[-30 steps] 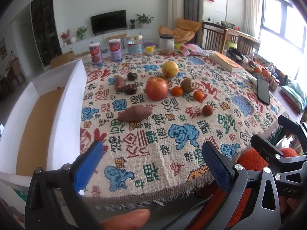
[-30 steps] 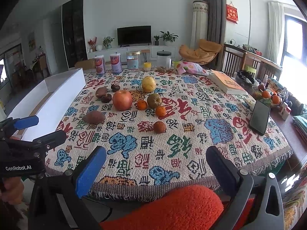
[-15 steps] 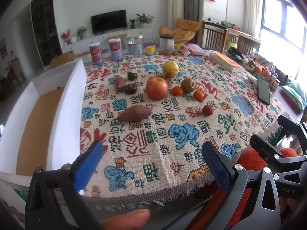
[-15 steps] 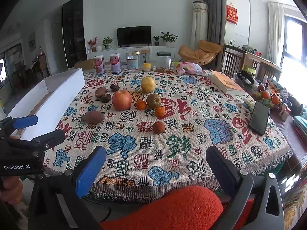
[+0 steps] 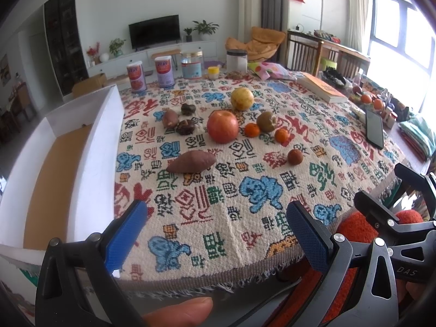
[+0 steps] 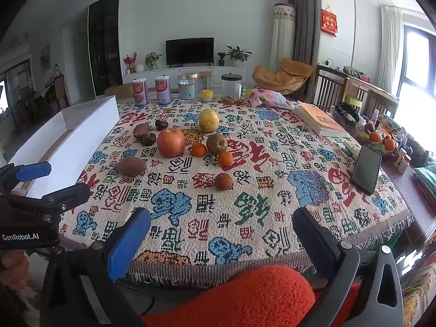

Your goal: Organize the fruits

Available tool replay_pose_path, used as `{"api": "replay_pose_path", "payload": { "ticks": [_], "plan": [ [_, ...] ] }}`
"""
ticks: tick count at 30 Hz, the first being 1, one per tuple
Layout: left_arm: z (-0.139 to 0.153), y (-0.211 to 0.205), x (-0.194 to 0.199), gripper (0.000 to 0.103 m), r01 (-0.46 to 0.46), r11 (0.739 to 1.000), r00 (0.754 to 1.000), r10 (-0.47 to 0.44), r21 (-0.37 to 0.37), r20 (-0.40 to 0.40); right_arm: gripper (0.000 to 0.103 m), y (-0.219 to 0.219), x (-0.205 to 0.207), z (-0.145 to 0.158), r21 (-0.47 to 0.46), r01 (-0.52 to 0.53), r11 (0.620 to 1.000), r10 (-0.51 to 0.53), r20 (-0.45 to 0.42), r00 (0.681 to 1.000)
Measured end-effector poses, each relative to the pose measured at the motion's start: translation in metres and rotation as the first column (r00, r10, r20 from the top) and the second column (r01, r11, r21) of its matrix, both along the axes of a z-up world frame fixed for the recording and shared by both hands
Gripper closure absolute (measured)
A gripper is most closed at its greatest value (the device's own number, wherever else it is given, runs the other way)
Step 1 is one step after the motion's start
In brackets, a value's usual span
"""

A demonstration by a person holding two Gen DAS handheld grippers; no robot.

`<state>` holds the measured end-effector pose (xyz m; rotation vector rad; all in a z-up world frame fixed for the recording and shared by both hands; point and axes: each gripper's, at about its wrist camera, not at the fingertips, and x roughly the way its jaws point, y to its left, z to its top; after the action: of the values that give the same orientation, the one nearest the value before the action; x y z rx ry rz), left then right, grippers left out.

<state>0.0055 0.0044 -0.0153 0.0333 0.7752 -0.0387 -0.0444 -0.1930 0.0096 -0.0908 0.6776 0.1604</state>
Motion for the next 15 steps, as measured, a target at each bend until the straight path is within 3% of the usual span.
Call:
{"api": "replay_pose_path", "payload": {
  "ticks": [8, 10, 12, 13, 15],
  "plan": [
    [0.000, 0.000, -0.001, 0.001, -0.002, 1.000, 1.000, 0.002, 0.000, 0.001, 0.000, 0.000, 0.000, 0.000, -0.002, -0.004, 1.000, 0.004, -0.002, 1.000],
    [0.004, 0.001, 0.000, 0.001, -0.002, 1.000, 1.000, 0.002, -0.007, -0.002, 0.000, 0.000, 0.004, 0.006, -0.043, -0.037, 0.998, 0.035, -0.036, 0.999],
    [0.012, 0.003, -0.001, 0.001, 0.019, 0.999, 1.000, -0.020, -0.051, -0.005, 0.000, -0.001, 0.008, 0.025, -0.194, -0.121, 0.974, 0.101, -0.112, 0.989],
    [0.015, 0.003, -0.001, 0.001, 0.026, 0.997, 1.000, -0.026, -0.069, 0.000, 0.000, -0.001, 0.006, 0.037, -0.317, -0.172, 0.933, 0.128, -0.154, 0.980],
    [0.020, 0.001, -0.001, 0.001, 0.029, 0.996, 0.999, -0.028, -0.088, 0.015, 0.000, -0.003, -0.003, 0.060, -0.522, -0.212, 0.826, 0.154, -0.153, 0.976]
  ]
}}
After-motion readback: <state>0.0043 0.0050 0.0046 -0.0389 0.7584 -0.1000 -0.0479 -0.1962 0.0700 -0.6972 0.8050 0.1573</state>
